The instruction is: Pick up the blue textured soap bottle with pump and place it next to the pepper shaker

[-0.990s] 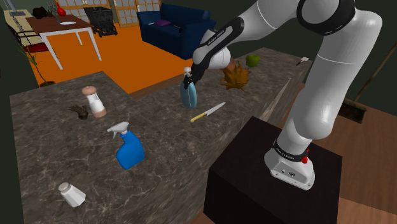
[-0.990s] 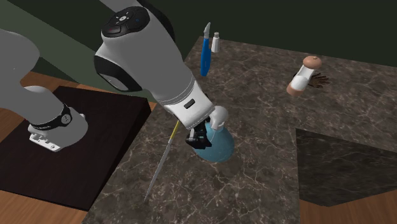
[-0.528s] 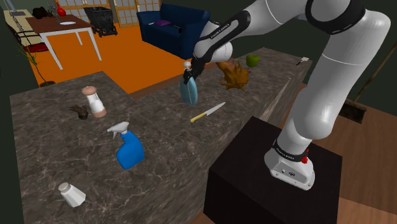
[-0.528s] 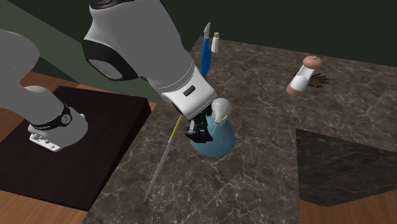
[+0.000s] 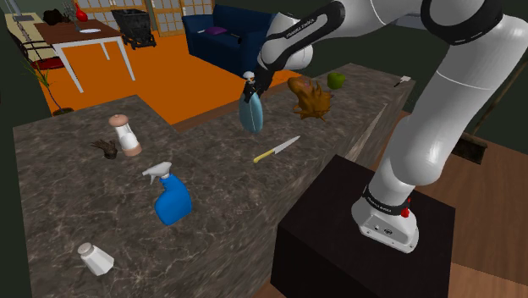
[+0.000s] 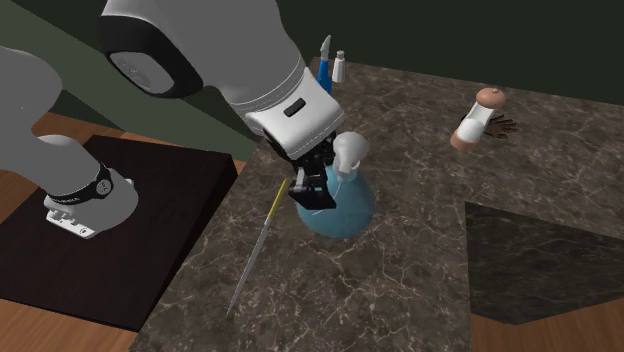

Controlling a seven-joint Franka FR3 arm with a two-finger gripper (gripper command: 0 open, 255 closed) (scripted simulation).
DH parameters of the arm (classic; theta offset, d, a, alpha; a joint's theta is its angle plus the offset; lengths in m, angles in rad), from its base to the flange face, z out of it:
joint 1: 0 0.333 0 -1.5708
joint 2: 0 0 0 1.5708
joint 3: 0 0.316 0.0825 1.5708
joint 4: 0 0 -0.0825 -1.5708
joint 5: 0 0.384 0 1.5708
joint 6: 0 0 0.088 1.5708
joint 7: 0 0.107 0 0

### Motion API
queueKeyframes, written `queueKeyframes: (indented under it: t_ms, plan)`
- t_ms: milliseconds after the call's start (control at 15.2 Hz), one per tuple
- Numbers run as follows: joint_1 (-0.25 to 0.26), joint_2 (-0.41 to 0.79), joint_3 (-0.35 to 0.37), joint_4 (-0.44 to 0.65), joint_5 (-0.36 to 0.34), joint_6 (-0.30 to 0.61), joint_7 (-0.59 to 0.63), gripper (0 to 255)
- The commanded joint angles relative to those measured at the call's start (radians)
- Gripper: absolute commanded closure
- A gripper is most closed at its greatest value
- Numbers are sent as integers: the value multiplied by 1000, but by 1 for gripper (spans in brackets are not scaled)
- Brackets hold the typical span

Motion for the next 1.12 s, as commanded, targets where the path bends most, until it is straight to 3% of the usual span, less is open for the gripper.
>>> queueKeyframes:
  t_ms: [0, 1056]
  plan:
    - [-2, -15, 0, 12, -14, -26, 12, 255]
    - [-12, -95, 8, 148, -78, -237, 77, 255]
